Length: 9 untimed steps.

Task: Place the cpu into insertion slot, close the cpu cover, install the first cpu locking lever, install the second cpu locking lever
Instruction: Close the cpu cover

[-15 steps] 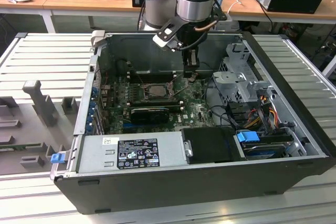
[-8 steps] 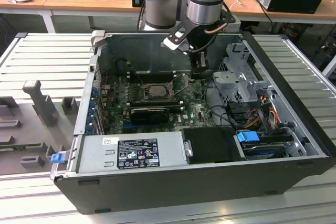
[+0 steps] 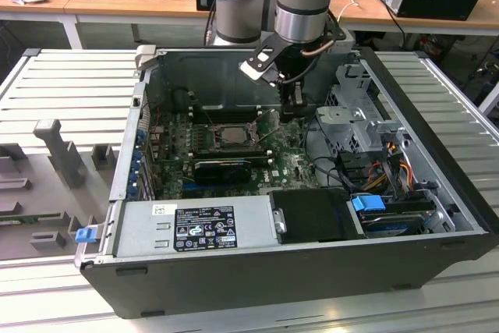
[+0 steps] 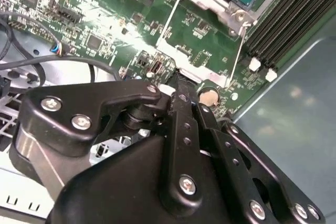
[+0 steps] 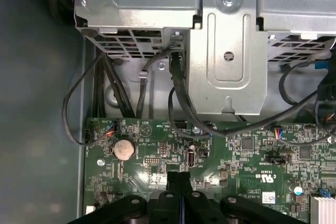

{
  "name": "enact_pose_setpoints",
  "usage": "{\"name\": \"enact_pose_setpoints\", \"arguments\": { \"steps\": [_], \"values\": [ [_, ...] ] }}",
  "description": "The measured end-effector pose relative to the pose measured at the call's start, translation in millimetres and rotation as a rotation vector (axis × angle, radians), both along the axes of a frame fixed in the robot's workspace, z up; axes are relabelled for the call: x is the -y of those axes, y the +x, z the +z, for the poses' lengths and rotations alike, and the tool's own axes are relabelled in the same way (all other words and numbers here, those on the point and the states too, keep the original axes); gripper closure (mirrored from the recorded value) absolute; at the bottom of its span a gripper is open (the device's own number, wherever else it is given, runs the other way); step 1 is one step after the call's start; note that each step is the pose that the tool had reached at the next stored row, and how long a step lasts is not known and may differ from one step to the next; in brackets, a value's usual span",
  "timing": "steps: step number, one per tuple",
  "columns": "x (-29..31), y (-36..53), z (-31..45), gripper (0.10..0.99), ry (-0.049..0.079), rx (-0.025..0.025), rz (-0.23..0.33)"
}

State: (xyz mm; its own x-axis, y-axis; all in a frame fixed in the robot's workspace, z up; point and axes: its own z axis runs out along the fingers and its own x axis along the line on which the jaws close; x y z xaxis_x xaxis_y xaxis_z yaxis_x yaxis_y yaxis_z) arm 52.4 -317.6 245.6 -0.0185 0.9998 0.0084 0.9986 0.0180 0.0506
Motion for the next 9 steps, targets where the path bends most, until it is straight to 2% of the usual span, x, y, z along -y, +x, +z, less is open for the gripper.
{"name": "enact_pose_setpoints", "arguments": {
  "steps": [9],
  "values": [
    [-0.1,-4.6,-0.1,0.980,0.000,0.0000,0.000]
  ]
}}
